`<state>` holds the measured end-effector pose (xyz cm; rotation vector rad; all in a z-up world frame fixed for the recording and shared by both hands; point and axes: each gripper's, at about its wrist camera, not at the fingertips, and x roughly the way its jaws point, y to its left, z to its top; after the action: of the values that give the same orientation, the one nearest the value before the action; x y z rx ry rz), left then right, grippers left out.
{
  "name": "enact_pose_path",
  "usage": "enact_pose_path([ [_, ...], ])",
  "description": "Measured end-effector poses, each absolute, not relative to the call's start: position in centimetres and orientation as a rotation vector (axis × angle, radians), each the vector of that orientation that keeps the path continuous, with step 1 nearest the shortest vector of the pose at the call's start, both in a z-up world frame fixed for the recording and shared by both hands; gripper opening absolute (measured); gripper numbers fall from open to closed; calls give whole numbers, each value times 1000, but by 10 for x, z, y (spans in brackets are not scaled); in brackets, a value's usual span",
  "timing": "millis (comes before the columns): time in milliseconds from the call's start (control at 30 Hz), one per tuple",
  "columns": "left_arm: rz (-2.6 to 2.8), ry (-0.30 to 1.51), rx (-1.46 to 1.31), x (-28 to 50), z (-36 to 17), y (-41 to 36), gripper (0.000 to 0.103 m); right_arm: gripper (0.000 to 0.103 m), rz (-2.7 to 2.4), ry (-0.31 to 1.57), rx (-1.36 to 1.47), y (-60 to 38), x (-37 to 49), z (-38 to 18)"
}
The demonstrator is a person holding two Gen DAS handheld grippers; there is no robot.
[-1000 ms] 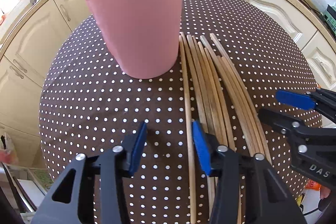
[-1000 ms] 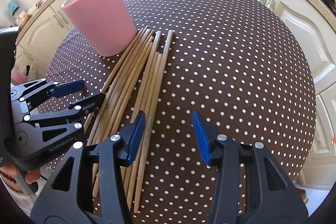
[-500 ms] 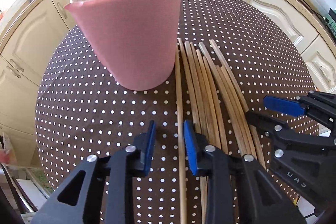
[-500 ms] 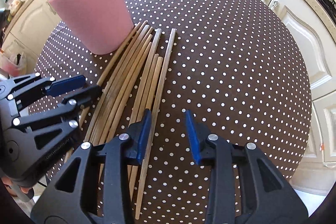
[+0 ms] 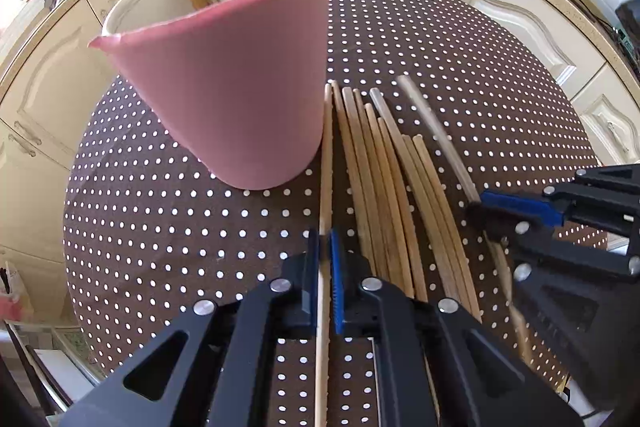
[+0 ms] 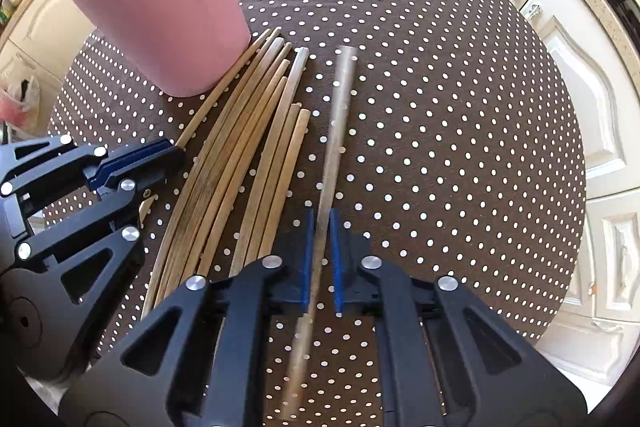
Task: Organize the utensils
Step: 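Close the left tool on a chopstick while the right tool grasps another, then lift both chopsticks upright and carry them over the pink cup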
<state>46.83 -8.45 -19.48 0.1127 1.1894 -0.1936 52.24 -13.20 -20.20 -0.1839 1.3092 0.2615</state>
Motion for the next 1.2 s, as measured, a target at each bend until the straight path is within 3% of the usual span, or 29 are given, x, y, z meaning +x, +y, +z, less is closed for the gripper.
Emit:
enact_pose_path([
  [467, -321, 1024, 7, 415, -160, -68, 6, 6, 321, 1155, 34, -197, 481, -177],
  [933, -403, 638, -153, 361, -67, -43, 6, 6, 472, 751, 232, -215, 430, -85],
  [1200, -380, 440, -228, 368, -30, -25, 6, 6, 533, 510, 250, -166, 428, -41],
])
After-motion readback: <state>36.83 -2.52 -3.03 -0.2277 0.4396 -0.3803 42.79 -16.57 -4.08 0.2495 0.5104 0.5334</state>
